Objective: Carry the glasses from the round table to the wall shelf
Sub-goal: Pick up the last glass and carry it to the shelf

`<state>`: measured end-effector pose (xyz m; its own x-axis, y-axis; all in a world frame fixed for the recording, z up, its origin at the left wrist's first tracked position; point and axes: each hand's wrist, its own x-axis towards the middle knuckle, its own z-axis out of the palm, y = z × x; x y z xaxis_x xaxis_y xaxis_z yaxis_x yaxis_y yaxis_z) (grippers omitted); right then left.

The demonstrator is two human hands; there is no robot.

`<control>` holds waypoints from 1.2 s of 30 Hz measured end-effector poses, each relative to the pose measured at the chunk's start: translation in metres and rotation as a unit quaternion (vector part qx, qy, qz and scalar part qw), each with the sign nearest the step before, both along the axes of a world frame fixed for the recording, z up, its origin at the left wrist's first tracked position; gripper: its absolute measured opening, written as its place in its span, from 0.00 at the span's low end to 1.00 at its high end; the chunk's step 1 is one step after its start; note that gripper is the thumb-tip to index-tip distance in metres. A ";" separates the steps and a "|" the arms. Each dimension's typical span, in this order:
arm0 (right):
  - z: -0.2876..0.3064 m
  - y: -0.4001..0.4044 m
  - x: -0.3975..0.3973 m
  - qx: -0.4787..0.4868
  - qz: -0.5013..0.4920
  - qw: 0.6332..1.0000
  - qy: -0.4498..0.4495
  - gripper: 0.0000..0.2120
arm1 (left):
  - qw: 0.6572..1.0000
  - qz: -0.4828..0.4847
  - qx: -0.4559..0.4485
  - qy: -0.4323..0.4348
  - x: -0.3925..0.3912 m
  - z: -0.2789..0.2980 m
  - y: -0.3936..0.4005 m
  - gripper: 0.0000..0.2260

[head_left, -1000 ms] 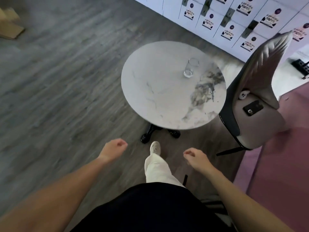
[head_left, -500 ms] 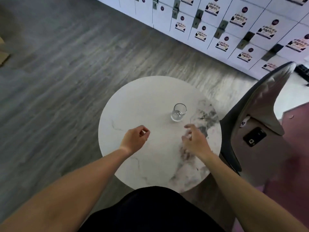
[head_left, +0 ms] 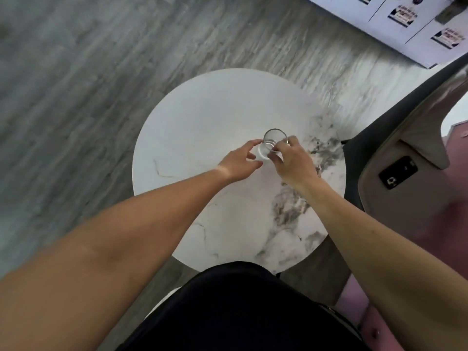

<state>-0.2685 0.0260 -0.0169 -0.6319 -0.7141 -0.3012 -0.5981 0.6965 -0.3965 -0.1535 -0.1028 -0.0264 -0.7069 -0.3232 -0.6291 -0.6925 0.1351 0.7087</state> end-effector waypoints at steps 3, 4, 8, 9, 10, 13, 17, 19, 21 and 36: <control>0.009 -0.010 0.003 -0.004 0.017 1.000 -0.008 0.13 | 1.000 0.012 -0.010 0.009 0.009 0.002 -0.003 0.28; 0.016 -0.016 0.006 -0.009 0.022 1.000 -0.018 0.12 | 0.999 0.022 -0.019 0.014 0.014 0.005 -0.007 0.28; 0.043 -0.054 0.032 -0.052 0.057 0.995 -0.061 0.11 | 0.992 0.106 -0.044 0.046 0.042 0.022 -0.032 0.29; 0.051 -0.067 0.042 -0.062 0.073 0.993 -0.069 0.11 | 0.988 0.134 -0.053 0.058 0.054 0.028 -0.040 0.29; 0.059 -0.080 0.054 -0.071 0.091 0.990 -0.077 0.10 | 0.983 0.160 -0.060 0.069 0.068 0.033 -0.049 0.29; 0.082 -0.119 0.096 -0.091 0.159 0.979 -0.086 0.11 | 0.965 0.226 -0.086 0.101 0.118 0.049 -0.075 0.30; 0.116 -0.166 0.174 -0.119 0.237 0.960 -0.088 0.11 | 0.929 0.314 -0.129 0.145 0.208 0.070 -0.108 0.31; 0.131 -0.187 0.213 -0.144 0.279 0.946 -0.085 0.09 | 0.912 0.341 -0.159 0.163 0.255 0.080 -0.124 0.32; 0.147 -0.209 0.258 -0.162 0.319 0.930 -0.084 0.06 | 0.892 0.371 -0.187 0.178 0.308 0.092 -0.138 0.34; 0.253 -0.373 0.635 -0.269 0.580 0.758 -0.124 0.06 | 0.734 0.568 -0.338 0.155 0.701 0.208 -0.205 0.37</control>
